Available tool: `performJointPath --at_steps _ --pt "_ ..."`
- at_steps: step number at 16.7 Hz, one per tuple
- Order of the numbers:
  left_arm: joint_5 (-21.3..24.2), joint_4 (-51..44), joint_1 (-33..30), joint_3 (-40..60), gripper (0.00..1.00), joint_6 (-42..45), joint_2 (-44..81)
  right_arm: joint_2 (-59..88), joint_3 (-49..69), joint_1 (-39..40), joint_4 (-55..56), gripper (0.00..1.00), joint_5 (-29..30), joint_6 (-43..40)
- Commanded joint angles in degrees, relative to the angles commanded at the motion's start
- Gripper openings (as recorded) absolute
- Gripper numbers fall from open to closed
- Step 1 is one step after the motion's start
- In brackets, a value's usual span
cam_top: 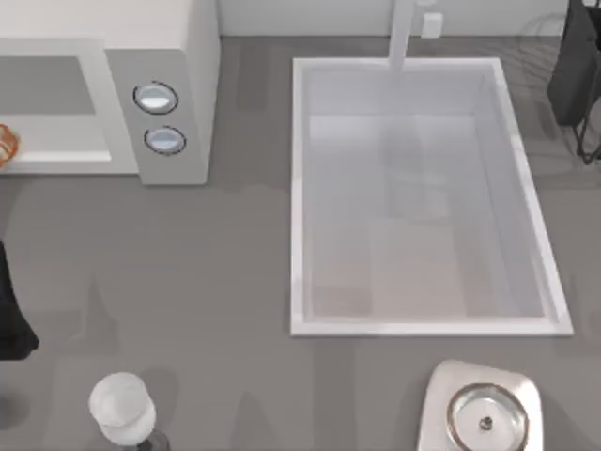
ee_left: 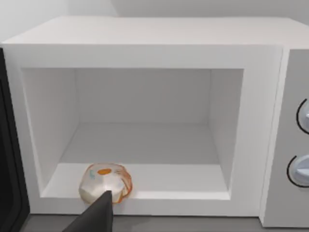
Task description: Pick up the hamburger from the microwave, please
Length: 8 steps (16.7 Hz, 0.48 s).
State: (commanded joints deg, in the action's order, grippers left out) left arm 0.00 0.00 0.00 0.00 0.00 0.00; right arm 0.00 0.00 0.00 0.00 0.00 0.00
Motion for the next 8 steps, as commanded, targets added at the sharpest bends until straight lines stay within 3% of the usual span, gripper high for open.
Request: performJointPath --at_steps 8 --pt "0.1 0.3 0.1 0.2 1.00 0.0 0.5 0.0 0.0 0.0 0.0 1.00 0.0 0.0"
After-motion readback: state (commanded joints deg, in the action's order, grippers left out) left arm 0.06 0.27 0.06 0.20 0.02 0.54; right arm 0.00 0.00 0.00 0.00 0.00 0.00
